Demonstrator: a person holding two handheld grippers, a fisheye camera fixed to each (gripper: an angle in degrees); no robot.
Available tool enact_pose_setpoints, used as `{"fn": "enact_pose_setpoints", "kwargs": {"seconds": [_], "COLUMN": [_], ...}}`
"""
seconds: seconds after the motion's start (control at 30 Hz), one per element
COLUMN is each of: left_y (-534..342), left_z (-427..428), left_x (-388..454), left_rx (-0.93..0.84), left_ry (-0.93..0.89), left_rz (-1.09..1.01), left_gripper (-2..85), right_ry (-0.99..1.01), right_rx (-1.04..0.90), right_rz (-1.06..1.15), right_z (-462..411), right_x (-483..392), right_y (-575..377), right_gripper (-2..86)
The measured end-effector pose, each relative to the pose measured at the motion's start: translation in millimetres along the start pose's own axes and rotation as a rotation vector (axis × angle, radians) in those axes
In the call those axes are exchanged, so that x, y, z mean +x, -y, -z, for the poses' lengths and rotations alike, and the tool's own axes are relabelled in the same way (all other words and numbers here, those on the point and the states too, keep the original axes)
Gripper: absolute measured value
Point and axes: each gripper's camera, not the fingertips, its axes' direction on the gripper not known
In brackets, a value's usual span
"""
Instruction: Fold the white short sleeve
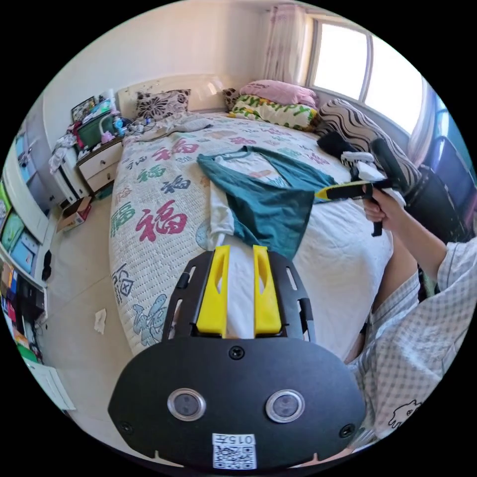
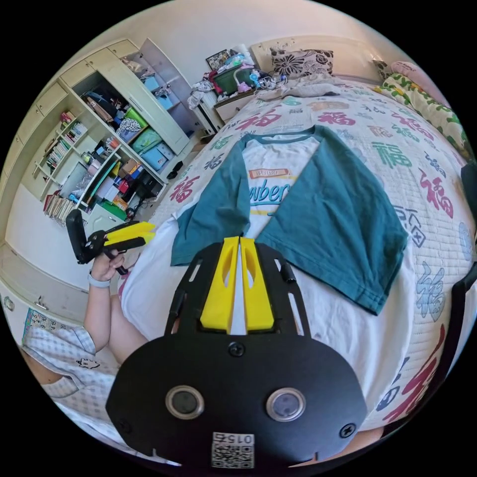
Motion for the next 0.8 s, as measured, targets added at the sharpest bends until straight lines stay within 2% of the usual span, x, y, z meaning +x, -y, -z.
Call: {"fn": "enact_pose_setpoints", "kwargs": {"seconds": [0.1,0.17,0.23,0.3,0.33,0.5,0.57,0.67,0.8], "left_y": [21,38,51,61,66,64,59,58,67], "left_z": [-17,-43,-64,-82,-89,-82,-86,-93,-76], "left_x": [-10,-9,-11,-14,-17,-41,-51,-59,-84], "left_rx": [-0.023,-0.107,-0.161,-0.222,-0.239,-0.188,-0.181,-0.195,-0.124], "left_ry": [0.039,0.069,0.126,0.101,0.076,0.078,0.003,-0.041,-0.070], "left_rz": [0.035,0.012,0.009,-0.004,-0.001,0.085,0.111,0.126,0.196], "left_gripper": [8.3,8.3,7.8,6.5,5.3,2.4,2.4,3.5,7.1], "right_ry": [0.029,0.031,-0.006,-0.018,-0.022,0.046,0.090,0.038,-0.005], "right_rx": [-0.026,-0.089,-0.142,-0.197,-0.220,-0.105,-0.125,-0.212,-0.144], "right_rz": [0.010,0.025,0.028,0.041,0.038,-0.002,-0.008,0.047,0.126], "right_z": [4,-10,-25,-38,-42,-13,-10,-14,16], "right_x": [13,19,22,23,25,45,55,60,73], "right_y": [12,25,31,32,31,10,-3,-9,-1], "right_gripper": [5.5,8.2,8.1,6.3,2.5,-0.7,-0.7,0.1,2.8]}}
